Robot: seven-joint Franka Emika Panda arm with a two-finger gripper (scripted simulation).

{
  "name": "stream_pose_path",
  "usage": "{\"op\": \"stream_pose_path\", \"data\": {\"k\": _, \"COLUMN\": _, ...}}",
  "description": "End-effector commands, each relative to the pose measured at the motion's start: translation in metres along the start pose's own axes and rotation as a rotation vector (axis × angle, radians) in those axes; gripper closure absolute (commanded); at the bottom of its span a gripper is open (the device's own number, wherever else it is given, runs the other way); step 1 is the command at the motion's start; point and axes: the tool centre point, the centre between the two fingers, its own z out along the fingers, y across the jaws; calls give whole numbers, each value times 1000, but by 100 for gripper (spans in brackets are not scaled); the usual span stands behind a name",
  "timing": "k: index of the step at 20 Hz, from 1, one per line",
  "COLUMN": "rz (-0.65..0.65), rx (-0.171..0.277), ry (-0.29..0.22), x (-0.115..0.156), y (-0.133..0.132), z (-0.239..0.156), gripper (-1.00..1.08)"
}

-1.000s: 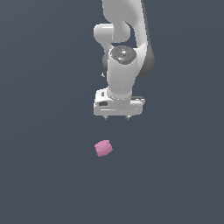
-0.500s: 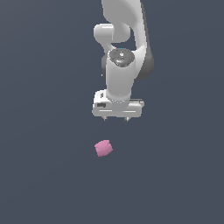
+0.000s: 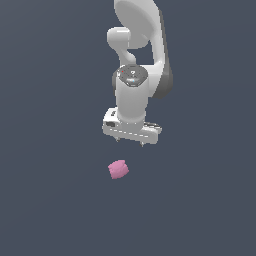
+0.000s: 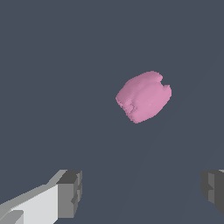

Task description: Pick up the object and move it to a goal position.

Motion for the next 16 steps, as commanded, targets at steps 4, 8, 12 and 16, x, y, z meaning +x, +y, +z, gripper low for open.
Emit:
{"op": "stream_pose_path", "data": {"k": 4, "rz": 171, "rx": 6, "ry": -5, "x": 15, "y": 6, "z": 12, "gripper": -92}}
{"op": "stream_pose_path", "data": {"k": 8, "rz": 299, "rx": 8, "ry": -8, "x": 25, "y": 11, "z": 22, "gripper": -92}}
{"op": "stream_pose_path", "data": {"k": 12, "rz": 425, "rx": 10, "ry": -10, "x": 35, "y": 15, "z": 32, "gripper": -92}}
{"op": "stream_pose_path", "data": {"k": 16, "rz": 550, "rx": 10, "ry": -12, "x": 45, "y": 20, "z": 41, "gripper": -92}}
